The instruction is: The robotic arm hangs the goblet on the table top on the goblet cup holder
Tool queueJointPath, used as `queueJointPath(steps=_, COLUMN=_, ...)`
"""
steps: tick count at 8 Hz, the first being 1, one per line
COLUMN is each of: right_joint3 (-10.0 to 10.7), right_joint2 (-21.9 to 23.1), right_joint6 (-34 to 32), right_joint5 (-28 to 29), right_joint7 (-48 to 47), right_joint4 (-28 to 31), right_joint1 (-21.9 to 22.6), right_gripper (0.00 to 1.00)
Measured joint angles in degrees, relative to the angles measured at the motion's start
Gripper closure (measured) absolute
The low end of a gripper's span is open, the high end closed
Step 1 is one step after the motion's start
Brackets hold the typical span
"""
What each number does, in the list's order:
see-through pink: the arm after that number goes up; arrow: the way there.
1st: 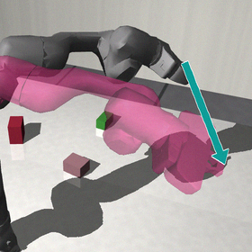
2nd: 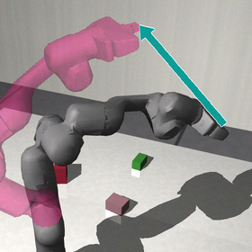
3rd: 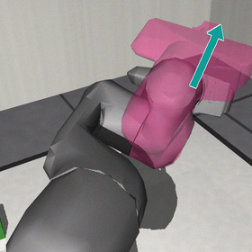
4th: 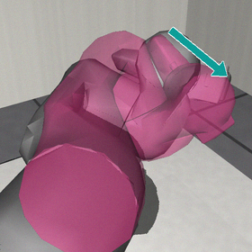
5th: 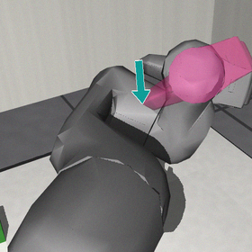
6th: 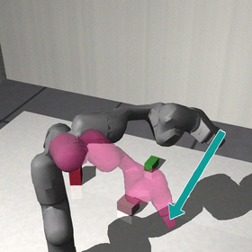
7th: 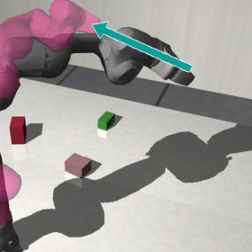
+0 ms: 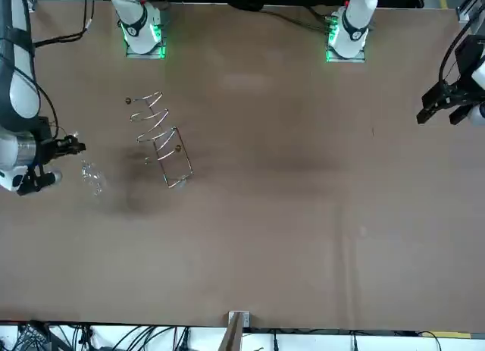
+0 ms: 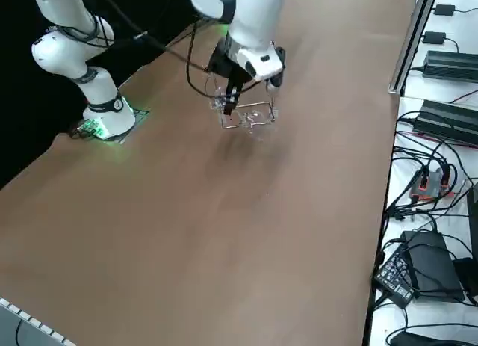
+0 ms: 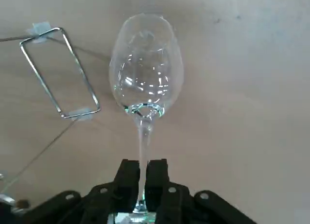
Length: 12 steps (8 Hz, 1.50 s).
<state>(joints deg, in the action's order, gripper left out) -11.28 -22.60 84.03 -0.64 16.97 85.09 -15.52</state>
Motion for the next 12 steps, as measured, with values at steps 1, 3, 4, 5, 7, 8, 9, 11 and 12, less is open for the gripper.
queueJointPath(steps=1, right_joint3=0.00, right_joint2=-0.42, right_joint6=-3.18, right_joint5=0.01, right_joint7=-2.48, right_joint4=-2.45, right_joint1=0.92, right_gripper=0.89)
queueJointPath(steps=3, right_joint3=-0.01, right_joint2=-1.92, right_joint6=-8.11, right_joint5=0.27, right_joint7=-7.54, right_joint4=-7.70, right_joint1=2.87, right_gripper=0.89)
queueJointPath(steps=4, right_joint3=-0.02, right_joint2=-2.77, right_joint6=-9.61, right_joint5=0.75, right_joint7=-11.02, right_joint4=-9.55, right_joint1=4.01, right_gripper=0.89)
queueJointPath(steps=5, right_joint3=-0.03, right_joint2=-3.73, right_joint6=-10.60, right_joint5=1.47, right_joint7=-15.23, right_joint4=-10.90, right_joint1=5.30, right_gripper=0.89)
queueJointPath(steps=7, right_joint3=-0.03, right_joint2=-5.74, right_joint6=-11.04, right_joint5=3.92, right_joint7=-22.67, right_joint4=-12.05, right_joint1=7.24, right_gripper=0.89)
queueJointPath(steps=8, right_joint3=-0.03, right_joint2=-6.58, right_joint6=-11.08, right_joint5=5.10, right_joint7=-25.78, right_joint4=-12.25, right_joint1=7.98, right_gripper=0.89)
queueJointPath(steps=9, right_joint3=-0.03, right_joint2=-7.20, right_joint6=-11.10, right_joint5=6.27, right_joint7=-28.46, right_joint4=-12.39, right_joint1=8.59, right_gripper=0.89)
queueJointPath(steps=11, right_joint3=-0.05, right_joint2=-7.54, right_joint6=-11.11, right_joint5=7.36, right_joint7=-33.38, right_joint4=-12.91, right_joint1=10.19, right_gripper=0.89)
queueJointPath(steps=12, right_joint3=-0.06, right_joint2=-7.57, right_joint6=-11.10, right_joint5=7.39, right_joint7=-35.51, right_joint4=-13.34, right_joint1=11.29, right_gripper=0.89)
